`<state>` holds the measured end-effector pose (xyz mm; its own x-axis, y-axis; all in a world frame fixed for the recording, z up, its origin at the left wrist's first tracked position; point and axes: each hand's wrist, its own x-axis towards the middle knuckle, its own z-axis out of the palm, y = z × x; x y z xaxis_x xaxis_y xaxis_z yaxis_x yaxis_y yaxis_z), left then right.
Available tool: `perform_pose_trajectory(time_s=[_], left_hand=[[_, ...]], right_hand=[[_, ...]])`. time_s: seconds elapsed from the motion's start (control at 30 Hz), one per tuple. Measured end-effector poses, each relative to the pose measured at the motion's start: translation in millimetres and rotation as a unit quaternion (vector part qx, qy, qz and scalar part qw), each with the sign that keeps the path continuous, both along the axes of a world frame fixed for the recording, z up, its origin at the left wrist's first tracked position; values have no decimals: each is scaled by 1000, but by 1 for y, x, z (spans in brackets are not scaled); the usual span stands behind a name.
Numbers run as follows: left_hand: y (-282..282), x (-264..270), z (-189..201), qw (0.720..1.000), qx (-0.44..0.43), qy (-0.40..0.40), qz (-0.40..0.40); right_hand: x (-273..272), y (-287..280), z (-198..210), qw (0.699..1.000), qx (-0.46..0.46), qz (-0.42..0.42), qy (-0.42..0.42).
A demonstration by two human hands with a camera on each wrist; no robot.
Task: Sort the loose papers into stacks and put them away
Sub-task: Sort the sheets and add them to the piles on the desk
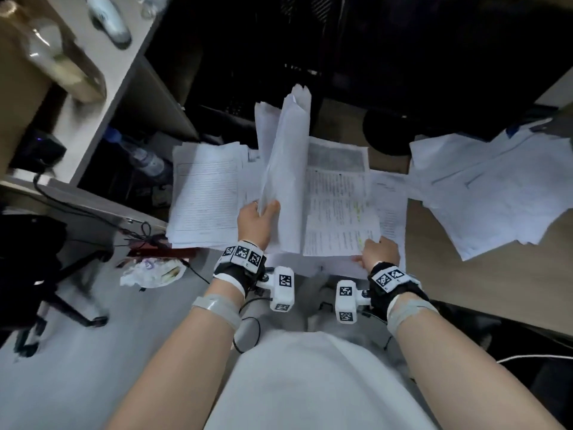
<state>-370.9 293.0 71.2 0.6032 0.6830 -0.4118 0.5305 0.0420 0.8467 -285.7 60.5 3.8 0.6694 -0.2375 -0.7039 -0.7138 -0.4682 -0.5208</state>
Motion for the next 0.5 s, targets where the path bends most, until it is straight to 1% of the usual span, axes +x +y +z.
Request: perform_pose_trajectory(time_s=[0.07, 0.13, 0.17, 0.23, 0.27, 0.33, 0.4, 0.43, 0.5], left_hand=[[-18, 12, -6, 1000, -5, 2, -22], [-32, 19, -12, 999, -15, 6, -34], [-39, 21, -16, 999, -29, 7, -32], [-50, 21, -21, 999, -45, 8, -25], [-55, 20, -22, 999, -49, 7, -22], [-62, 20, -20, 999, -46, 2, -18], [-64, 21, -17, 999, -42, -5, -13], [-65, 22, -16, 999, -45, -8, -11], [-67, 24, -14, 999, -51, -14, -6]], right_hand=[[3, -30, -8, 998, -16, -47, 30], [6, -52, -13, 996, -37, -69, 31], [8, -61, -15, 996, -53, -49, 43], [5, -72, -21, 997, -21, -23, 70], [3, -77, -27, 998, -22, 4, 60], [2, -78, -33, 993, -82, 57, 66], [3, -79, -35, 983, -136, 90, 80], [3, -77, -28, 977, -165, 111, 73], [6, -73, -13, 972, -197, 124, 7]])
